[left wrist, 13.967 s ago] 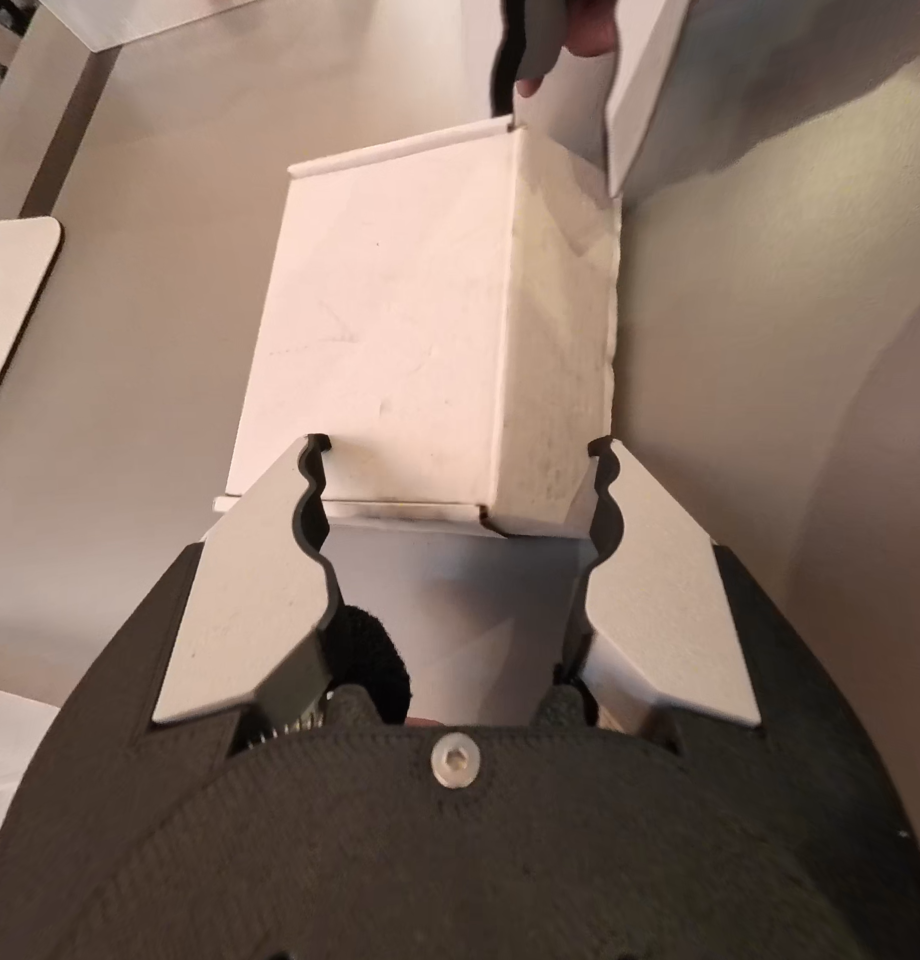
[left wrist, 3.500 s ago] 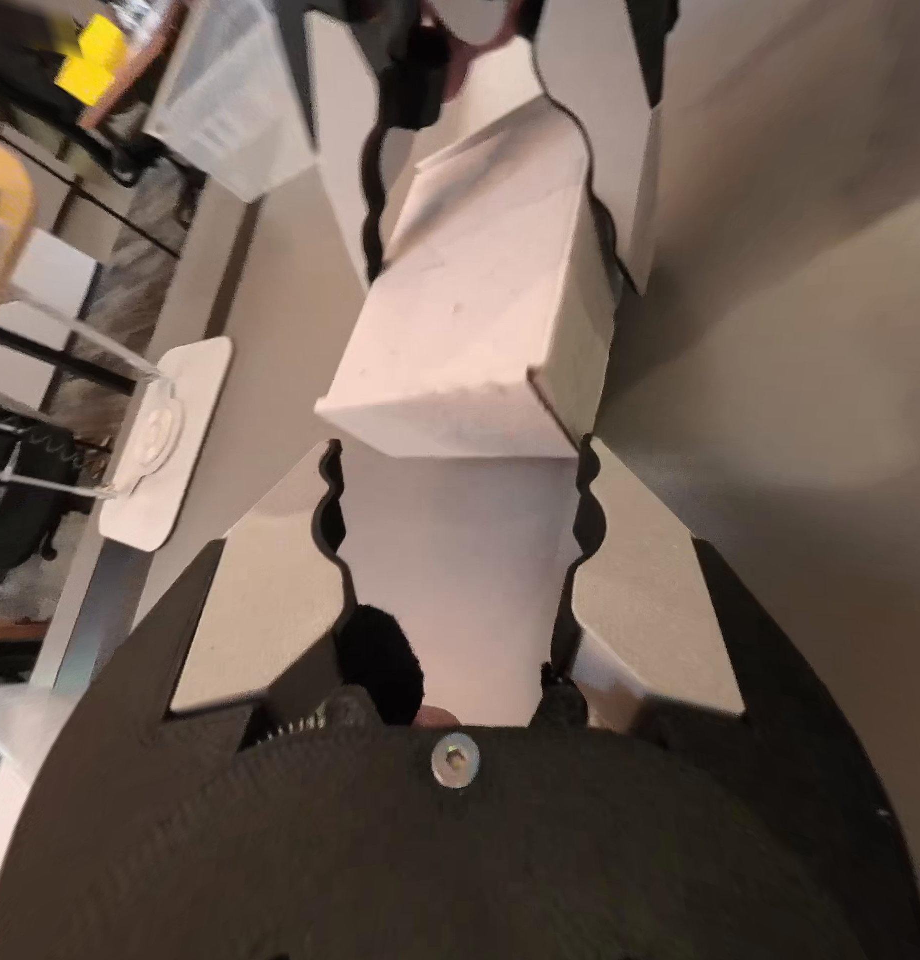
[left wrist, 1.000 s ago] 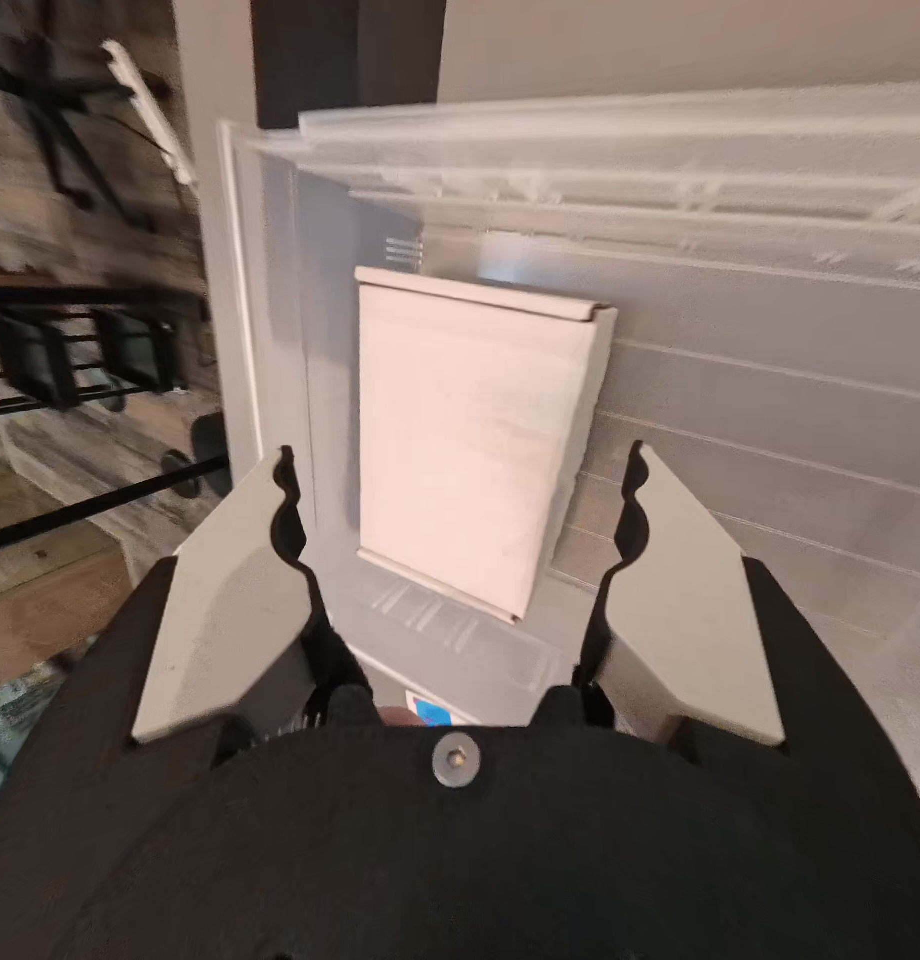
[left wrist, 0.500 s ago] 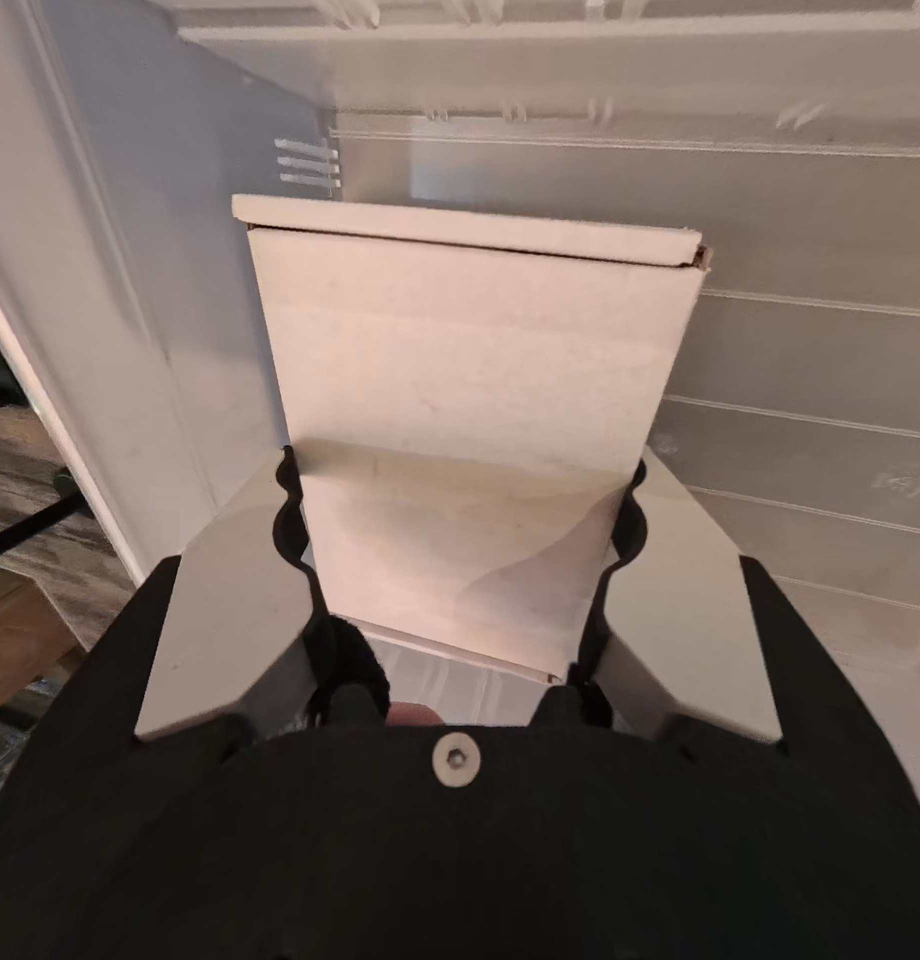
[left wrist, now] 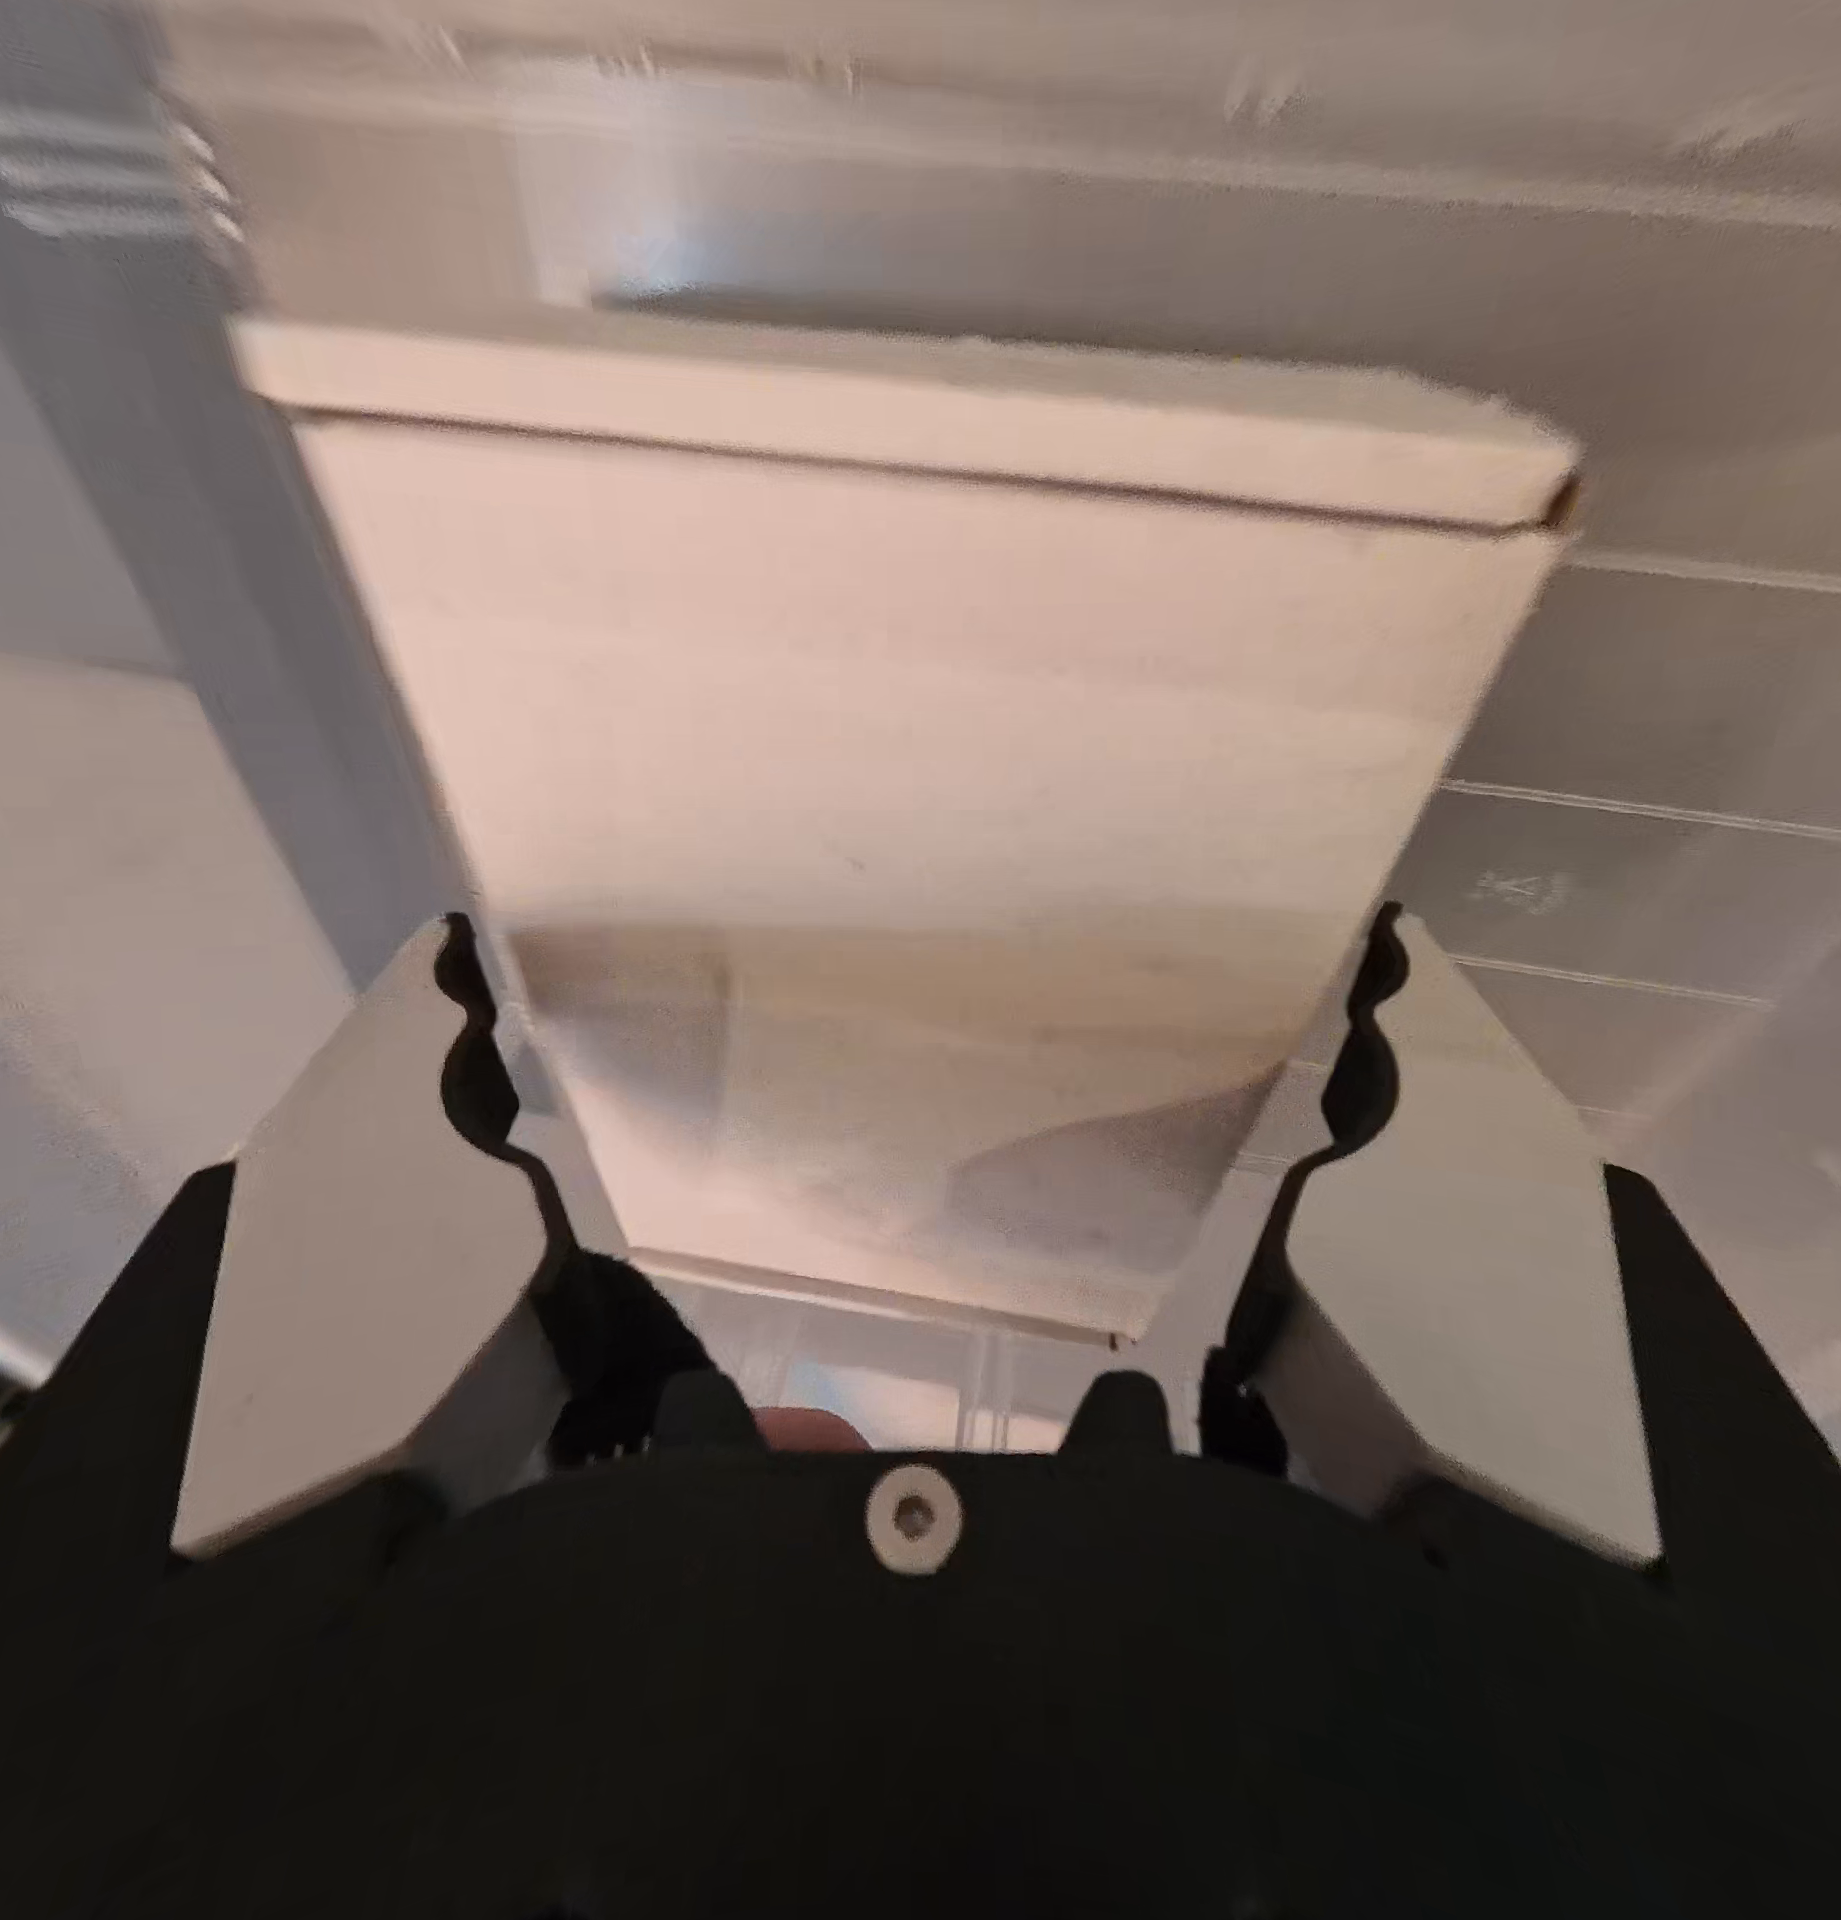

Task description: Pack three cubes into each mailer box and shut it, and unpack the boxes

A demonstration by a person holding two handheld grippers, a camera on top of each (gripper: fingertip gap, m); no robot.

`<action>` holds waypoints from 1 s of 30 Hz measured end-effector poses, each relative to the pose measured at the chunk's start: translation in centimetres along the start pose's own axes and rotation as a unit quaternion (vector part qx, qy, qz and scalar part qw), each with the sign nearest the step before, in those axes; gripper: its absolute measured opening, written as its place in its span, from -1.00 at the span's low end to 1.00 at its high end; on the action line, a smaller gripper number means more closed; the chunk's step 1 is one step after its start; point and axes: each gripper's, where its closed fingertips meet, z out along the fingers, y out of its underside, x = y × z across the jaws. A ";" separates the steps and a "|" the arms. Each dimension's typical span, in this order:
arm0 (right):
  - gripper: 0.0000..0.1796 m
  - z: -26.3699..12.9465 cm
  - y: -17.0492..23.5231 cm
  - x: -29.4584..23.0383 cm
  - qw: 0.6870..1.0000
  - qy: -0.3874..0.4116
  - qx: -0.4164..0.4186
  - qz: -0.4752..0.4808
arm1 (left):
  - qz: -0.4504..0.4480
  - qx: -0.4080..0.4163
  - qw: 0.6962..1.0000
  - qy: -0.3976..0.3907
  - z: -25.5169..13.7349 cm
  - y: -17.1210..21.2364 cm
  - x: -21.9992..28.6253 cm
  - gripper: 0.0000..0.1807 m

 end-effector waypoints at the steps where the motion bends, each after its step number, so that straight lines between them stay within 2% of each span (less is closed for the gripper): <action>1: -0.31 0.0 0.0 0.0 1.000 0.000 0.000 0.001 | 0.005 -0.014 1.000 0.002 0.8 0.3 0.2 0.71; 2: -0.31 0.0 0.0 0.0 1.000 0.001 0.001 0.001 | -0.002 -0.008 1.000 0.008 1.0 0.1 0.3 0.73; 3: -0.31 0.0 0.0 0.0 1.000 0.001 0.001 0.000 | -0.003 -0.001 1.000 0.009 0.7 0.0 0.0 0.61; 11: -0.31 -0.1 0.1 0.0 1.000 0.001 0.001 0.003 | -0.003 0.013 1.000 -0.011 -0.8 0.3 0.0 0.57; 15: -0.32 -0.1 0.1 0.0 1.000 0.001 0.001 0.004 | -0.026 0.047 0.998 -0.038 -4.9 -0.1 -0.8 0.57; 19: -0.30 -0.1 0.0 0.2 1.000 0.006 -0.004 -0.001 | -0.002 0.058 0.995 -0.084 -11.1 -1.7 -0.4 0.57; 21: -0.24 0.0 -0.1 0.4 1.000 0.014 -0.018 -0.012 | 0.028 0.067 0.991 -0.115 -14.7 -3.9 0.3 0.57; 24: -0.20 -0.1 -0.5 -0.1 0.999 0.020 -0.027 -0.032 | 0.078 0.091 0.986 -0.119 -18.7 -9.1 2.8 0.57; 27: -0.17 -1.0 -0.6 0.0 0.998 0.034 -0.031 -0.039 | 0.137 0.064 0.981 -0.119 -19.5 -14.2 5.0 0.57; 30: -0.17 -2.4 -0.2 0.6 0.998 0.050 -0.031 -0.032 | 0.178 0.051 0.977 -0.109 -18.7 -19.9 7.1 0.57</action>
